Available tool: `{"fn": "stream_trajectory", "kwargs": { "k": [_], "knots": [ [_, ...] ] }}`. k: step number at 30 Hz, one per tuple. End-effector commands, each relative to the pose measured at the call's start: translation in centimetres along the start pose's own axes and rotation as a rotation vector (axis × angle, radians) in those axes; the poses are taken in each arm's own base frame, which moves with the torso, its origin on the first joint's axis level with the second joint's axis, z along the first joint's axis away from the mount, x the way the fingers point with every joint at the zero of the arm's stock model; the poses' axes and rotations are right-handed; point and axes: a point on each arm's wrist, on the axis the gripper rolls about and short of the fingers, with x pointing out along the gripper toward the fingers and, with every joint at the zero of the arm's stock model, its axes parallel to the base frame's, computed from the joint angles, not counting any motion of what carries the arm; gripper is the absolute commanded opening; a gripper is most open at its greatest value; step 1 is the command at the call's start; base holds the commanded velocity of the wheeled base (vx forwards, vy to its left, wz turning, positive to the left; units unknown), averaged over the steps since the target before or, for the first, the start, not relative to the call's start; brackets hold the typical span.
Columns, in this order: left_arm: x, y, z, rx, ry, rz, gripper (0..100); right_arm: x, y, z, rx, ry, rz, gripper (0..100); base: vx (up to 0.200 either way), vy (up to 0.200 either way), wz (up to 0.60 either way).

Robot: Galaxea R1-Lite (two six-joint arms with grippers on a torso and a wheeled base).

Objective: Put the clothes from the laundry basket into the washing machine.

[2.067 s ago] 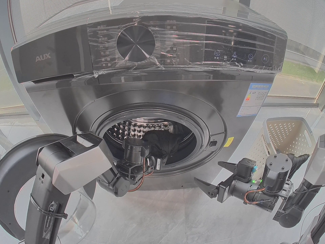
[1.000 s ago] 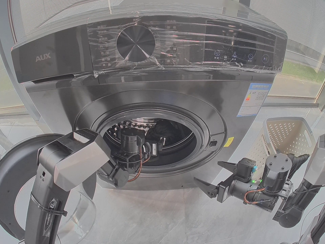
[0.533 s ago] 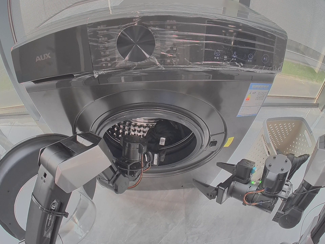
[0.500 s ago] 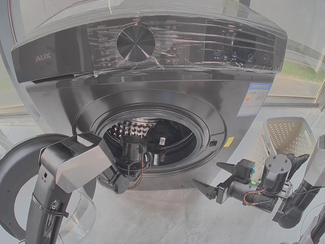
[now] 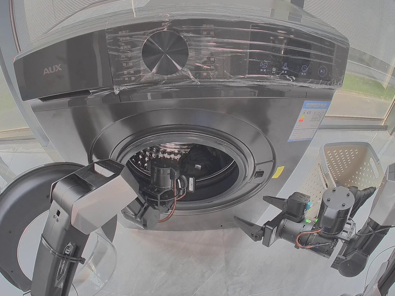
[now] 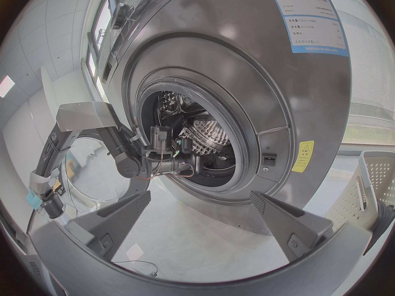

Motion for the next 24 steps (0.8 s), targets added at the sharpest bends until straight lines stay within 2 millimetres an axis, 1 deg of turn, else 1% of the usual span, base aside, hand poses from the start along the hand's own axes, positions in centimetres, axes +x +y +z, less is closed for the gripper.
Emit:
{"fn": "stream_trajectory", "kwargs": {
  "k": [1, 5, 8, 10, 14, 19, 20, 24],
  "knots": [
    [1.5, 0.6, 2.3, -0.038, -0.115, 0.033, 0, 0.0, 0.0, 0.1, 0.001, -0.004, -0.001, 100, 0.0, 0.0, 0.0],
    [2.8, 1.3, 3.5, -0.061, -0.209, 0.066, 0, 0.1, 0.0, 0.0, 0.001, -0.003, -0.001, 100, 0.0, 0.0, 0.0],
    [3.6, 1.5, 3.6, -0.067, -0.243, 0.075, 0, 0.2, 0.0, 0.0, 0.001, -0.003, -0.001, 100, 0.0, 0.0, 0.0],
    [4.5, 2.1, 3.7, -0.075, -0.274, 0.096, 0, 0.2, 0.0, 0.0, 0.001, -0.003, -0.001, 100, 0.0, 0.0, 0.0],
    [5.0, 2.5, 3.5, -0.077, -0.28, 0.103, 0, 0.1, -0.1, 0.0, 0.002, -0.001, -0.004, 100, 0.0, 0.0, 0.0],
    [4.9, 2.6, 3.4, -0.075, -0.277, 0.105, 0, 0.1, -0.2, -0.1, 0.002, 0.001, -0.006, 100, 0.0, 0.0, 0.0],
    [4.9, 2.6, 3.3, -0.074, -0.276, 0.105, 100, 0.1, -0.2, -0.1, 0.002, 0.003, -0.006, 100, 0.0, 0.0, 0.0],
    [4.8, 2.5, 3.3, -0.079, -0.279, 0.102, 100, 0.0, -0.3, -0.1, 0.003, 0.004, -0.006, 100, 0.0, 0.0, 0.0]
  ]
}}
